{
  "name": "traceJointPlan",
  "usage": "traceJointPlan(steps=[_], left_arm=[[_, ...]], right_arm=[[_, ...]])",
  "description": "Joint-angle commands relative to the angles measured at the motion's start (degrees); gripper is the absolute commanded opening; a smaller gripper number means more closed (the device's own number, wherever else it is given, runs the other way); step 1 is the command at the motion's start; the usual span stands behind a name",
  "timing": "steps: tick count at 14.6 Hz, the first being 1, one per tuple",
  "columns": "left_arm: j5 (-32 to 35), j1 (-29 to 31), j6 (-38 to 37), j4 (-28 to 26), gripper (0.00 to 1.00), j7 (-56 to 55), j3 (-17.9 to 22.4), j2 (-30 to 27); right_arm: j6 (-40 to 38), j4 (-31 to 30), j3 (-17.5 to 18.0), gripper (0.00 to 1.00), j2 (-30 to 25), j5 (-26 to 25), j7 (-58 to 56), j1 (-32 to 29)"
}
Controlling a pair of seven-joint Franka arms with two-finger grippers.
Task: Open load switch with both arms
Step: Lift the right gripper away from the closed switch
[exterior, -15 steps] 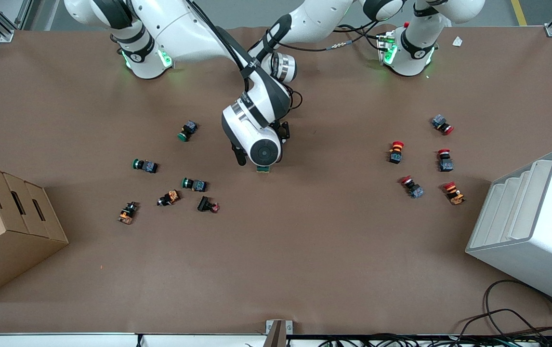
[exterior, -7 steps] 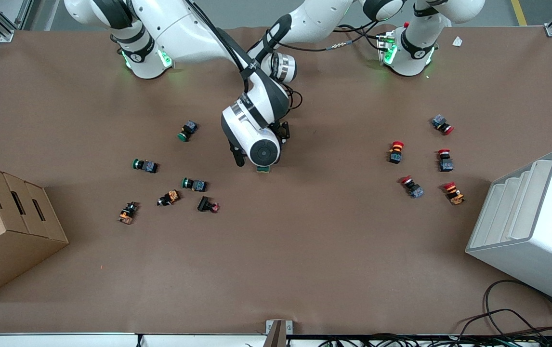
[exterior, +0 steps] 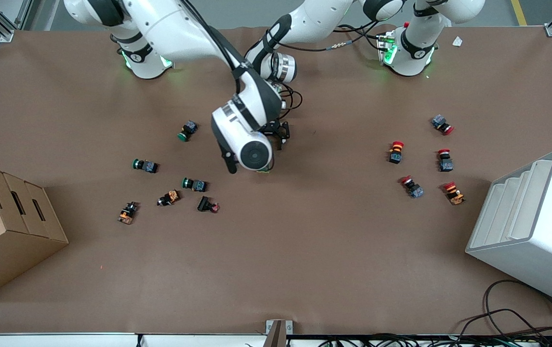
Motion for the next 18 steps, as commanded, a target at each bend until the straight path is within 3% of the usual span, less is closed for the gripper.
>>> traceJointPlan(steps=[1,7,15,18], left_arm=[[1.3,-0.2,3.1,2.1,1.00,-2.2,0.2,4.2],[2.5,0.2,3.2,2.5,1.00,-1.4,0.2,3.3],[1.5,0.4,3.1,2.4,1.00,-1.4,-0.4,1.3],[1.3,0.5,3.4,1.8,1.00,-0.6,-0.5,-0.1]], right_arm=[[-0.6,-1.6,0.7,1.00,-5.5,-1.6,-6.8,-6.0],[5.2,-1.2,0.7,1.00,-7.9,-11.9,-18.6,-14.2],[7.7,-1.3,0.6,1.00,-10.8,-12.5,-47.5,-24.3],[7.8,-1.2,0.4,1.00,-12.0,-16.0,-60.5,-27.5]])
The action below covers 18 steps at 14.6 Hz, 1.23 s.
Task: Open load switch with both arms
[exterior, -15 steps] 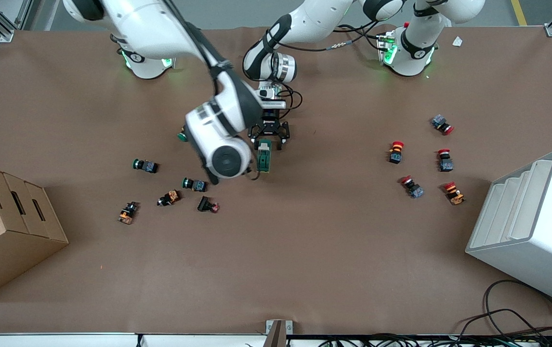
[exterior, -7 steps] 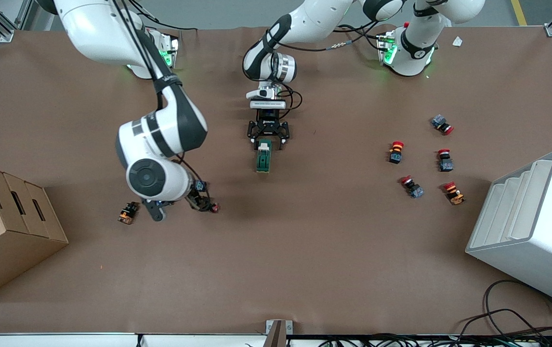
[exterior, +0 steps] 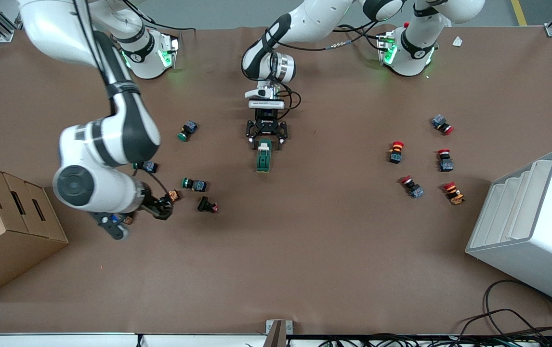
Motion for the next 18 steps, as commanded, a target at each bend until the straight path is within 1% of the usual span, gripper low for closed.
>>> traceJointPlan(steps=[1,2,4,6,7,9,13,15,18], left_arm=[[-0.1,0.6,2.4,1.1,1.00,-0.4,-0.4,-0.3],[-1.8,0.5,2.5,1.1,1.00,0.2,-0.4,-1.1],[-4.6,0.5,2.6,1.0,1.00,2.9,-1.6,-2.0],[-6.6,0.5,2.6,0.1,1.00,6.1,-1.7,-2.8],[-7.3,0.6,2.6,-0.5,1.00,9.1,-1.8,-3.4],[-11.5,0.7,2.7,-0.5,1.00,14.2,-1.8,-4.6],[-12.8,1.8,3.7,-0.5,1.00,17.3,-1.8,-6.2],[-15.9,2.6,4.2,-0.1,1.00,21.4,-1.9,-7.4],[-22.6,4.0,6.6,0.0,1.00,27.2,-1.9,-11.8]], right_arm=[[-0.2,-1.5,0.9,1.00,-3.3,-3.6,-12.7,-3.5],[-0.3,-1.5,0.9,1.00,-4.4,-3.6,-19.8,-5.4],[-0.4,-1.6,0.9,1.00,-6.8,-3.6,-32.8,-8.2],[-2.3,-1.5,0.9,1.00,-8.8,-3.8,-40.9,-9.2],[-3.1,-1.5,0.9,1.00,-9.7,-3.8,-42.7,-9.9],[-5.6,-1.5,0.9,1.00,-11.5,-3.8,-43.0,-10.8],[-9.8,-1.5,0.9,1.00,-15.2,-3.8,-45.0,-13.5],[-11.8,-1.5,0.9,1.00,-17.2,-3.8,-47.1,-15.0],[-13.8,-1.9,0.9,1.00,-19.7,-3.8,-47.3,-16.4]])
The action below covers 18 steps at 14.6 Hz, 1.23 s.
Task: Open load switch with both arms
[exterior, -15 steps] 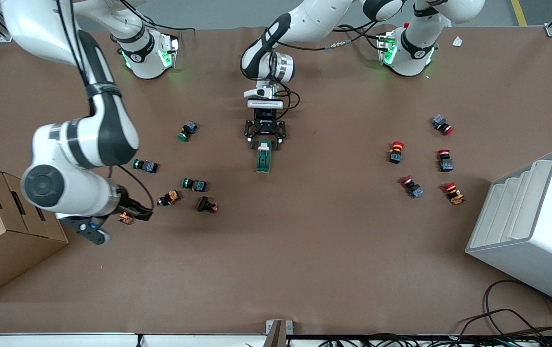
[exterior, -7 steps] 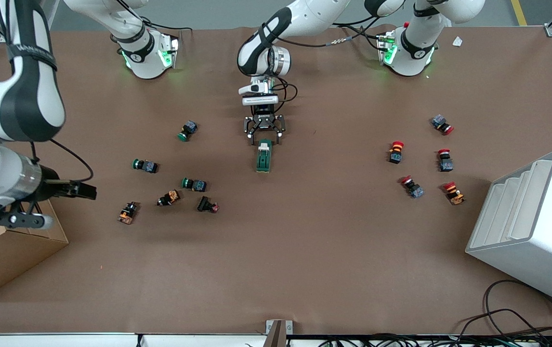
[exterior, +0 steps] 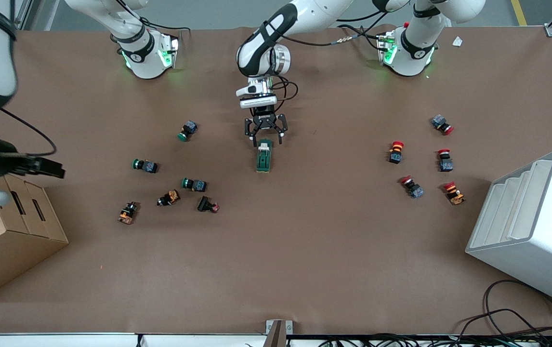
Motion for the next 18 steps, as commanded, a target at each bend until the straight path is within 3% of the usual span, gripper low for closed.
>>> traceJointPlan(steps=[1,5,11,13,18], left_arm=[[-6.7,2.0,2.9,-1.2,1.00,6.5,-0.2,-6.6],[-22.7,6.1,4.2,0.5,1.00,22.4,-0.1,-14.5],[-43.1,15.0,4.2,13.4,1.00,35.6,0.1,-16.0],[-47.1,18.9,4.0,14.3,1.00,43.4,0.0,-18.5],[-63.6,29.1,3.2,15.1,1.00,63.1,0.0,-26.7]], right_arm=[[-0.8,-2.4,1.0,1.00,-3.7,-0.9,-0.6,-1.5],[-0.5,-6.5,1.1,1.00,-7.2,-2.4,-0.5,-1.5],[0.3,-10.9,2.3,1.00,-11.9,-3.3,-0.5,-2.9],[0.0,-11.2,3.9,1.00,-13.1,-3.3,-0.5,-4.6],[-0.2,-10.5,4.0,1.00,-13.5,-3.3,-0.5,-4.7]])
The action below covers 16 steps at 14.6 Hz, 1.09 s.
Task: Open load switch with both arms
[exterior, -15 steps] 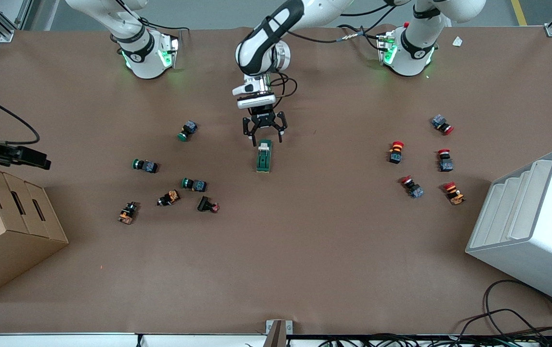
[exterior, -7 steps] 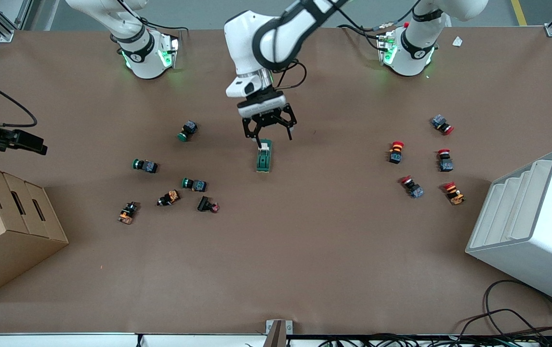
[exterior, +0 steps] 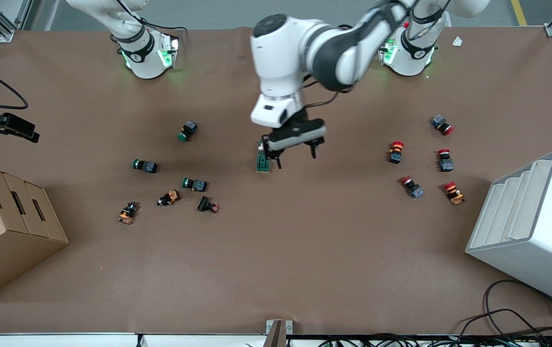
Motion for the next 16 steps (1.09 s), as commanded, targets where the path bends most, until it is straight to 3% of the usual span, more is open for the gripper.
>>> traceJointPlan(steps=[1,7,13,16], left_arm=[[-6.8,5.5,-1.6,-0.9,1.00,9.6,-0.4,-5.4],[-11.9,15.3,-12.5,3.6,1.00,30.3,-0.6,-7.9],[-21.6,24.1,-17.4,2.7,1.00,46.9,1.2,-14.4],[-23.0,28.1,-21.6,2.2,1.00,53.6,2.2,-17.7]], right_arm=[[1.0,-1.8,1.4,1.00,-1.7,-1.3,-0.3,-1.4],[1.0,0.4,1.4,1.00,-1.5,-1.3,-0.3,-1.2],[1.0,2.8,1.4,1.00,-1.0,-1.0,0.2,-1.2],[0.6,4.7,1.4,1.00,-1.0,-0.6,0.3,-1.2]])
